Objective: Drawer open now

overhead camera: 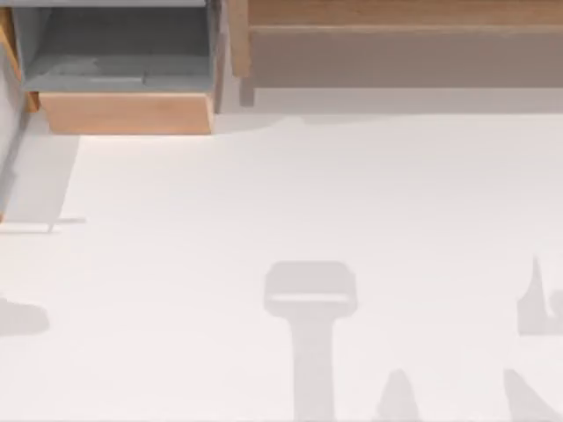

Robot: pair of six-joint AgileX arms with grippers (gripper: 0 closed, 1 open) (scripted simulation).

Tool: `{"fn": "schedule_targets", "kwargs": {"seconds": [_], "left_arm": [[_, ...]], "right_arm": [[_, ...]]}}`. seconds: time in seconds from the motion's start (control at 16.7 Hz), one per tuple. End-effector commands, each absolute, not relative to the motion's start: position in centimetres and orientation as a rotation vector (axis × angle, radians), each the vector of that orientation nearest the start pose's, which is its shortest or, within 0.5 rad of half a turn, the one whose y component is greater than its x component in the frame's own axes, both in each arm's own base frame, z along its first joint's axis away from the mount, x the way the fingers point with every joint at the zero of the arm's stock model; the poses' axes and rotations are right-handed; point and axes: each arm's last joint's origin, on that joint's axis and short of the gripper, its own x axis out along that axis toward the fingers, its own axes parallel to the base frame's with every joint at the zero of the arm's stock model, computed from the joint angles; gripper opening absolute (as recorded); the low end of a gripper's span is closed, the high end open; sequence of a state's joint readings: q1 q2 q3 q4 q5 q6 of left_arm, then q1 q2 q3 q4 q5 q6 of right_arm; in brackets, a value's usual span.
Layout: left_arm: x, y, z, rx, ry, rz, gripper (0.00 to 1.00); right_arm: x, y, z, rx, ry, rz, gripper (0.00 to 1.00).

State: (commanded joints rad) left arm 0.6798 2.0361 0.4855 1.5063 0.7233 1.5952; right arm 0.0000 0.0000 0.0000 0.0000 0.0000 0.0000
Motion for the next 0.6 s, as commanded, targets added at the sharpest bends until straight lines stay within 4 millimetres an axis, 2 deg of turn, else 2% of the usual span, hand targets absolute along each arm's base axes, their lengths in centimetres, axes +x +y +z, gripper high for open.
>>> {"fn": "schedule_targets", "kwargs": {"seconds": [0.24,0.6], "left_arm": [[24.49,17.39,8.74,1.556,0.003,-0.036,0.98],[24.49,17.39,8.74,1.556,0.003,-0.036,1.00]], "right_arm": [[10.57,-0.12,16.00,0.000,0.000,0.000,1.00],[10.57,-0.12,16.00,0.000,0.000,0.000,1.00]]}}
